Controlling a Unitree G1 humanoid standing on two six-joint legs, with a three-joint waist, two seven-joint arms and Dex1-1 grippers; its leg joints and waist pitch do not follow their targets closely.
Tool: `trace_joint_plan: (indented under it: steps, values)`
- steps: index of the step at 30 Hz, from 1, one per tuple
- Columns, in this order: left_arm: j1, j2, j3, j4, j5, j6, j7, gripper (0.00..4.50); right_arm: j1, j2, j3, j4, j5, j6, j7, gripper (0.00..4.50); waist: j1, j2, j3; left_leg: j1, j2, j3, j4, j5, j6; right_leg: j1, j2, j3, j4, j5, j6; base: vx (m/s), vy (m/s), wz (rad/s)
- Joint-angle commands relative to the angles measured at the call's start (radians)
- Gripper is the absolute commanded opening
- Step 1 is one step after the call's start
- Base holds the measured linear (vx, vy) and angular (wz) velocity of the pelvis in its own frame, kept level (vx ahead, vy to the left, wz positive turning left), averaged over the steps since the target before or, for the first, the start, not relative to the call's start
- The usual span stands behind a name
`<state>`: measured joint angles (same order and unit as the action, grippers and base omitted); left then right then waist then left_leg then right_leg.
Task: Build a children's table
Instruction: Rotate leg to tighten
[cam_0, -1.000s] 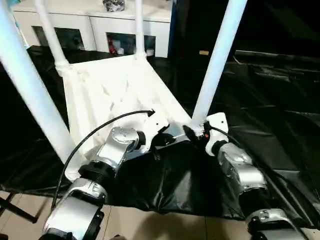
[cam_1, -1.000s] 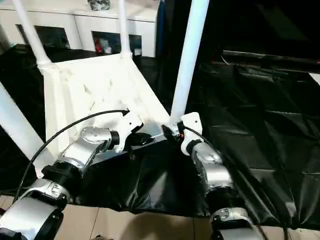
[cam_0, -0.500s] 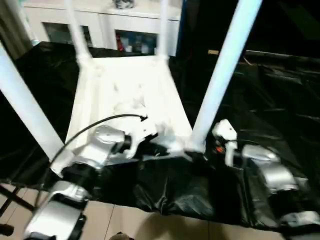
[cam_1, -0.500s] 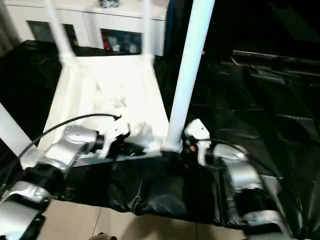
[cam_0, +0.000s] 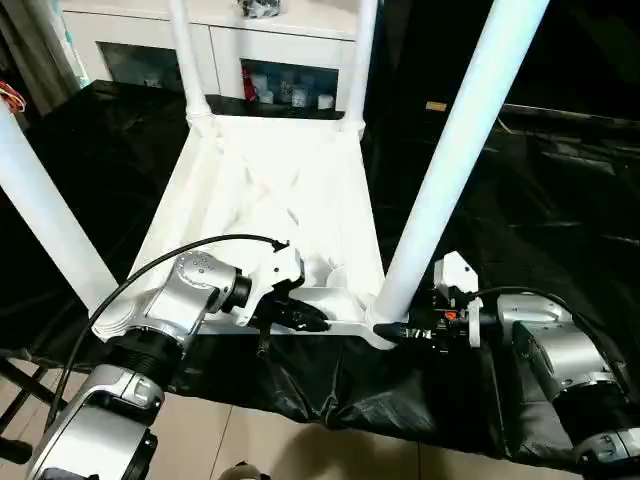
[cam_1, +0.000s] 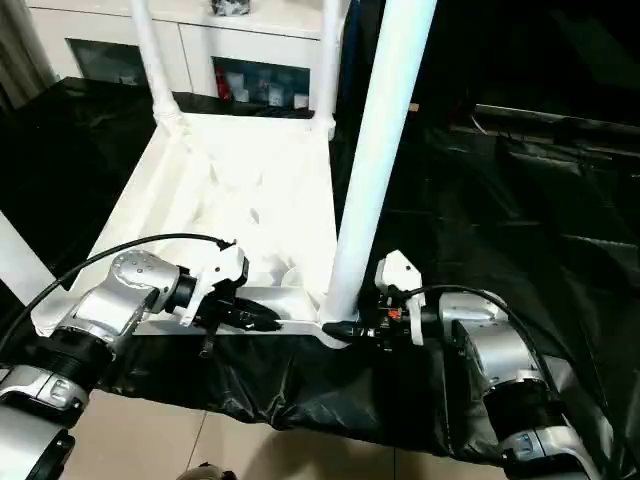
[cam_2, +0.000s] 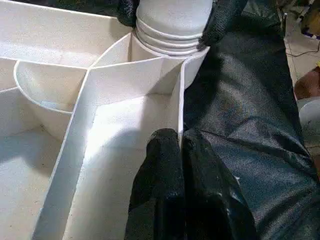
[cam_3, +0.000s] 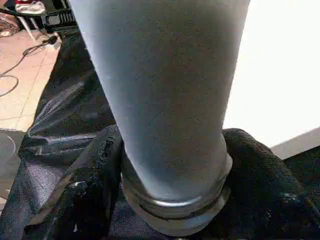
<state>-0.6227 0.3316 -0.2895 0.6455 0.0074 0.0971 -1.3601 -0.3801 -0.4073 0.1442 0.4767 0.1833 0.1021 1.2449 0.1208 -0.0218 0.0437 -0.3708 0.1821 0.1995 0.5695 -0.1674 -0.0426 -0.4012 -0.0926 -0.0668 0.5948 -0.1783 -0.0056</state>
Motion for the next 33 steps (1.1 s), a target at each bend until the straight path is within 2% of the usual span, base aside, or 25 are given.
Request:
trace_joint_plan:
  steps: [1,3,4,5,7,8,9,11,13,16,17,18,19,20,24,27,30,32,33]
  values:
    - [-0.026,-0.059,0.021,0.003,0.002,-0.026,0.125,0.0,0.019,0.056,0.034,-0.011,-0.021,-0.032,-0.055,2.75,-0.001,-0.006,-0.055,0.018,0.058,-0.02,-0.063,-0.25,0.039,0.041,-0.065,0.044,-0.069,-0.235,-0.222,0.0,0.0,0.0]
    - [-0.034,-0.081,0.029,0.018,0.012,-0.032,0.179,0.0,0.015,0.082,0.018,0.018,-0.038,-0.053,-0.136,2.74,-0.006,-0.007,-0.052,0.019,0.055,-0.023,-0.067,-0.279,0.022,0.038,-0.068,0.044,-0.075,-0.286,-0.211,0.0,0.0,0.0]
    - [-0.041,-0.102,0.036,0.03,0.018,-0.035,0.227,0.0,0.007,0.106,0.002,0.046,-0.049,-0.062,-0.209,2.74,-0.011,-0.012,-0.051,0.019,0.054,-0.025,-0.068,-0.302,0.013,0.04,-0.069,0.043,-0.082,-0.341,-0.194,0.0,0.0,0.0]
    - [-0.046,-0.113,0.039,0.036,0.02,-0.037,0.251,0.0,0.003,0.119,-0.006,0.059,-0.055,-0.065,-0.248,2.74,-0.015,-0.01,-0.049,0.02,0.053,-0.028,-0.07,-0.321,0.004,0.037,-0.072,0.044,-0.088,-0.392,-0.175,0.0,0.0,0.0]
    - [-0.06,-0.154,0.047,0.053,0.026,-0.033,0.328,0.0,-0.013,0.169,-0.034,0.104,-0.074,-0.071,-0.386,2.74,-0.021,-0.01,-0.05,0.021,0.053,-0.03,-0.072,-0.333,-0.006,0.034,-0.069,0.044,-0.09,-0.415,-0.162,0.0,0.0,0.0]
    - [-0.06,-0.154,0.047,0.053,0.026,-0.033,0.328,0.0,-0.013,0.169,-0.034,0.104,-0.074,-0.071,-0.386,2.74,-0.027,-0.009,-0.05,0.02,0.053,-0.031,-0.073,-0.338,-0.012,0.034,-0.07,0.044,-0.091,-0.416,-0.159,0.0,0.0,0.0]
    - [-0.076,-0.201,0.05,0.069,0.037,-0.024,0.408,0.0,-0.032,0.225,-0.059,0.145,-0.091,-0.066,-0.529,2.74,-0.031,-0.01,-0.051,0.019,0.052,-0.032,-0.073,-0.334,-0.013,0.034,-0.069,0.044,-0.09,-0.407,-0.157,0.0,0.0,0.0]
    - [-0.087,-0.241,0.048,0.079,0.049,-0.019,0.476,0.0,-0.045,0.274,-0.076,0.171,-0.102,-0.062,-0.635,2.73,-0.039,-0.009,-0.051,0.019,0.05,-0.03,-0.072,-0.336,-0.014,0.032,-0.067,0.044,-0.09,-0.399,-0.161,0.0,0.0,0.0]
    - [-0.09,-0.27,0.047,0.079,0.058,-0.018,0.52,0.0,-0.058,0.313,-0.087,0.196,-0.12,-0.065,-0.737,2.73,-0.04,-0.009,-0.054,0.017,0.049,-0.03,-0.07,-0.315,-0.008,0.037,-0.067,0.044,-0.088,-0.373,-0.16,0.0,0.0,0.0]
    - [-0.087,-0.314,0.045,0.077,0.073,-0.025,0.574,0.0,-0.095,0.392,-0.109,0.255,-0.136,-0.096,-0.891,2.73,-0.045,-0.009,-0.059,0.014,0.047,-0.025,-0.067,-0.263,0.01,0.038,-0.064,0.045,-0.079,-0.279,-0.179,0.0,0.0,0.0]
    - [-0.085,-0.317,0.044,0.076,0.073,-0.028,0.576,0.0,-0.099,0.401,-0.103,0.26,-0.149,-0.111,-0.906,2.73,-0.047,-0.014,-0.059,0.013,0.046,-0.023,-0.066,-0.256,0.017,0.038,-0.064,0.045,-0.079,-0.268,-0.18,0.0,0.0,0.0]
    - [-0.085,-0.317,0.044,0.076,0.073,-0.028,0.576,0.0,-0.099,0.401,-0.103,0.26,-0.149,-0.111,-0.906,2.73,-0.045,-0.012,-0.059,0.014,0.045,-0.023,-0.064,-0.248,0.022,0.039,-0.065,0.045,-0.077,-0.259,-0.183,0.0,0.0,0.0]
    - [-0.083,-0.317,0.045,0.074,0.071,-0.03,0.574,0.0,-0.099,0.405,-0.095,0.259,-0.161,-0.132,-0.914,3.29,-0.044,-0.01,-0.059,0.014,0.045,-0.021,-0.063,-0.236,0.034,0.039,-0.063,0.046,-0.077,-0.238,-0.187,0.0,0.0,0.0]
    - [-0.077,-0.309,0.044,0.071,0.066,-0.038,0.554,0.0,-0.097,0.411,-0.085,0.256,-0.176,-0.162,-0.922,3.43,-0.045,-0.012,-0.059,0.011,0.045,-0.021,-0.063,-0.224,0.044,0.042,-0.062,0.045,-0.075,-0.219,-0.19,0.0,0.0,0.0]
    - [-0.07,-0.29,0.046,0.067,0.056,-0.052,0.518,0.0,-0.088,0.397,-0.095,0.239,-0.16,-0.176,-0.889,3.73,-0.043,-0.01,-0.058,0.011,0.046,-0.021,-0.064,-0.22,0.056,0.043,-0.062,0.044,-0.074,-0.218,-0.193,0.0,0.0,0.0]
    - [-0.052,-0.245,0.045,0.036,0.041,-0.054,0.44,0.0,-0.074,0.329,-0.109,0.209,-0.138,-0.189,-0.809,4.02,-0.041,-0.009,-0.058,0.012,0.048,-0.021,-0.064,-0.24,0.057,0.044,-0.062,0.044,-0.075,-0.234,-0.192,0.0,0.0,0.0]
    - [-0.036,-0.204,0.04,0.007,0.021,-0.055,0.351,0.0,-0.072,0.258,-0.117,0.202,-0.121,-0.194,-0.713,4.02,-0.037,-0.007,-0.058,0.012,0.049,-0.019,-0.062,-0.218,0.067,0.045,-0.06,0.046,-0.07,-0.188,-0.207,0.0,0.0,0.0]
    - [-0.029,-0.185,0.035,-0.005,0.015,-0.055,0.313,0.0,-0.07,0.228,-0.113,0.2,-0.115,-0.194,-0.655,4.02,-0.028,-0.006,-0.059,0.018,0.051,-0.016,-0.059,-0.214,0.074,0.041,-0.062,0.047,-0.068,-0.161,-0.227,0.0,0.0,0.0]
    - [-0.02,-0.161,0.028,-0.019,0.009,-0.052,0.266,0.0,-0.063,0.188,-0.102,0.191,-0.108,-0.195,-0.565,4.02,-0.029,-0.007,-0.058,0.015,0.051,-0.017,-0.059,-0.213,0.076,0.044,-0.061,0.047,-0.066,-0.157,-0.228,0.0,0.0,0.0]
